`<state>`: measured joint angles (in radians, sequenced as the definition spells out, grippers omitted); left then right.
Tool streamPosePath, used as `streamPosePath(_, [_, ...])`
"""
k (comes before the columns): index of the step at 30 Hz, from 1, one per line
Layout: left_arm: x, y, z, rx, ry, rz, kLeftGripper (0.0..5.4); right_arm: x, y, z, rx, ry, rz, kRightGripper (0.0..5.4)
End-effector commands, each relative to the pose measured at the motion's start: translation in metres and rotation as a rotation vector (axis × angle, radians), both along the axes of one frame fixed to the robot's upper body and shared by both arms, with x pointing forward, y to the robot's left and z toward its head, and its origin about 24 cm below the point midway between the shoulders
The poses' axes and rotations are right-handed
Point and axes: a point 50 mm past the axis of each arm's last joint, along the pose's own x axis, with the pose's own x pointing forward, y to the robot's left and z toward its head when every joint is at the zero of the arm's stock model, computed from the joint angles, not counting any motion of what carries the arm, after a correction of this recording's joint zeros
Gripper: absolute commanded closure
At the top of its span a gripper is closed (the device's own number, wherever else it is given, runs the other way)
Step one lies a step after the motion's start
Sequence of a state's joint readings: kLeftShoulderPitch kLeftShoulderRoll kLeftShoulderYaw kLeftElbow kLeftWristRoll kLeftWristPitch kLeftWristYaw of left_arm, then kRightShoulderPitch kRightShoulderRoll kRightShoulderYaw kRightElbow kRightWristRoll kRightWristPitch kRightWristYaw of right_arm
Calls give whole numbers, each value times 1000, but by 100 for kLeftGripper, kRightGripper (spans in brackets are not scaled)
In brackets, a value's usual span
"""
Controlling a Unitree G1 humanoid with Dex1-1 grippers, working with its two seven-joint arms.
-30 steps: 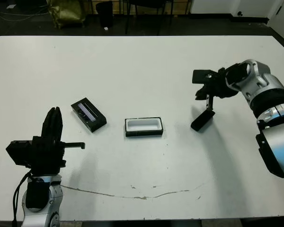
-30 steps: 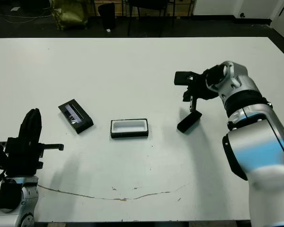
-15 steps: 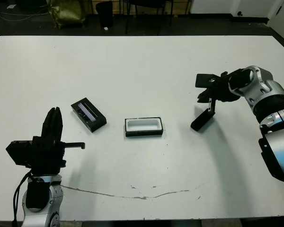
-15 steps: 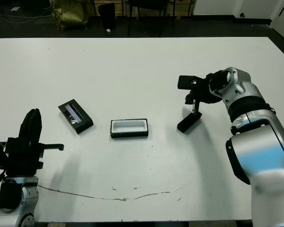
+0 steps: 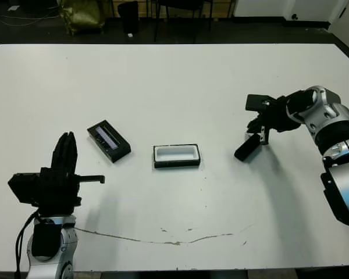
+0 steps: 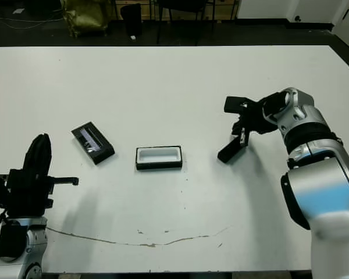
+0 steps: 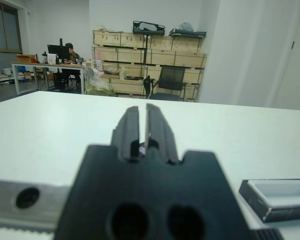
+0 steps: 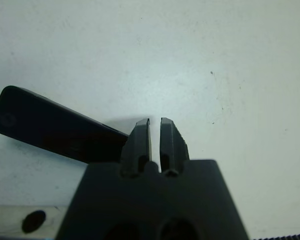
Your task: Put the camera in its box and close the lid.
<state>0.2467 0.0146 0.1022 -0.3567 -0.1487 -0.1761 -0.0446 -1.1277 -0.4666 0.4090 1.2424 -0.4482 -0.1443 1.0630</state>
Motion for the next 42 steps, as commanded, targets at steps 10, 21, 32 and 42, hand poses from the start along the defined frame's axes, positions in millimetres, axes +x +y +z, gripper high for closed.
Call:
streamPosePath(10, [0,2,-7,5,24,-2,539,-9,-16,-14,-35,-11,3,540])
streamPosePath(21, [-1,2,-6,-5,25,12,539,-15,-25,-8,-62,32,46,540])
streamPosePath(32, [-2,1,-3,-11,37,26,539,-24,-40,-8,-42,56,28,540])
streamPosePath(42, [-2,1,-3,-12,31,35,539,-30,-40,-13,-70,90,59,540])
